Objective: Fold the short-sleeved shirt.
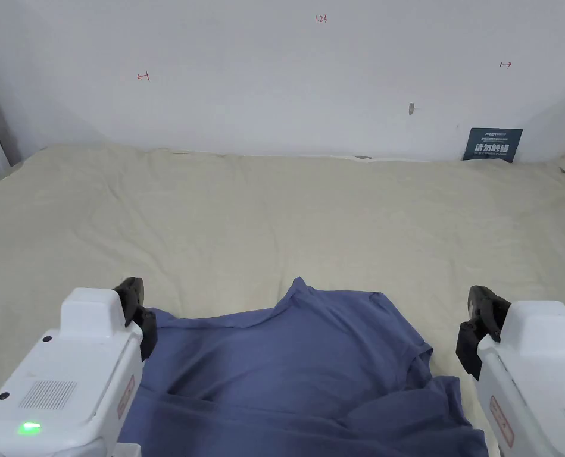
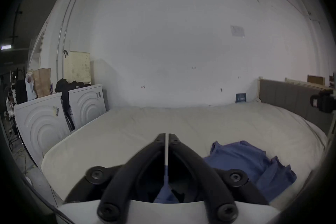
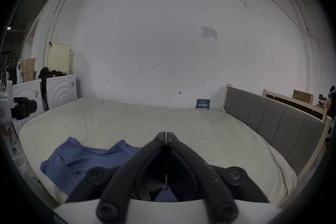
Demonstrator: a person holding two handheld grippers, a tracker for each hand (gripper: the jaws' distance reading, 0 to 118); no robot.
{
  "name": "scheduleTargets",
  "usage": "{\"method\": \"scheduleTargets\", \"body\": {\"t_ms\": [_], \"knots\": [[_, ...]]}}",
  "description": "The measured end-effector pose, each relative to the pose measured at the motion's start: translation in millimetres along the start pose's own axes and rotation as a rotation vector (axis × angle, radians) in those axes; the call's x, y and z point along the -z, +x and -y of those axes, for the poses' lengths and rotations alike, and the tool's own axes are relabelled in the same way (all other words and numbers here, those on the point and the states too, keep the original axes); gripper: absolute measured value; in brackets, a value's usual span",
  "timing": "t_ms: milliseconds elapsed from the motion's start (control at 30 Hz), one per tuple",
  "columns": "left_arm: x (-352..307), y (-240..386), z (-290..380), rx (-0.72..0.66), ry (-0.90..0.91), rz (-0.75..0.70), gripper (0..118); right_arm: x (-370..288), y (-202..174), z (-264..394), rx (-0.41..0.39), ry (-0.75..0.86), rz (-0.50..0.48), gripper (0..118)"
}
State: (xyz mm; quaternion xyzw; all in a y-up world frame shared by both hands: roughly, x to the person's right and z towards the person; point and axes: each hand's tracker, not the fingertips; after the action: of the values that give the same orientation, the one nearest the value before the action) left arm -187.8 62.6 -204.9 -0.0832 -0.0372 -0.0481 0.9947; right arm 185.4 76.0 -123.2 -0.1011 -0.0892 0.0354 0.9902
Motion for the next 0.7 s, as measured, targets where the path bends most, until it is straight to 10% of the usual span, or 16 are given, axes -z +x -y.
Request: {"method": "scheduleTargets", "body": {"t_ms": [500,633,700], "knots": [[124.6,-61.1,21.0,-0.11,-0.403,0.093,3,40.6,-15.4,-8.3,-0.004,-0.062,-0.019,1],[190.8,-85.4,38.0,-0.15,-0.521,0.067,22,65.8,-19.3,-5.1,-0.005,-0.096,-0.016,2],[223.2,-94.7,47.2,-0.166,-0.587,0.054,67,78.3,-18.6,-2.1,-0.003,-0.115,-0.004,2]]}}
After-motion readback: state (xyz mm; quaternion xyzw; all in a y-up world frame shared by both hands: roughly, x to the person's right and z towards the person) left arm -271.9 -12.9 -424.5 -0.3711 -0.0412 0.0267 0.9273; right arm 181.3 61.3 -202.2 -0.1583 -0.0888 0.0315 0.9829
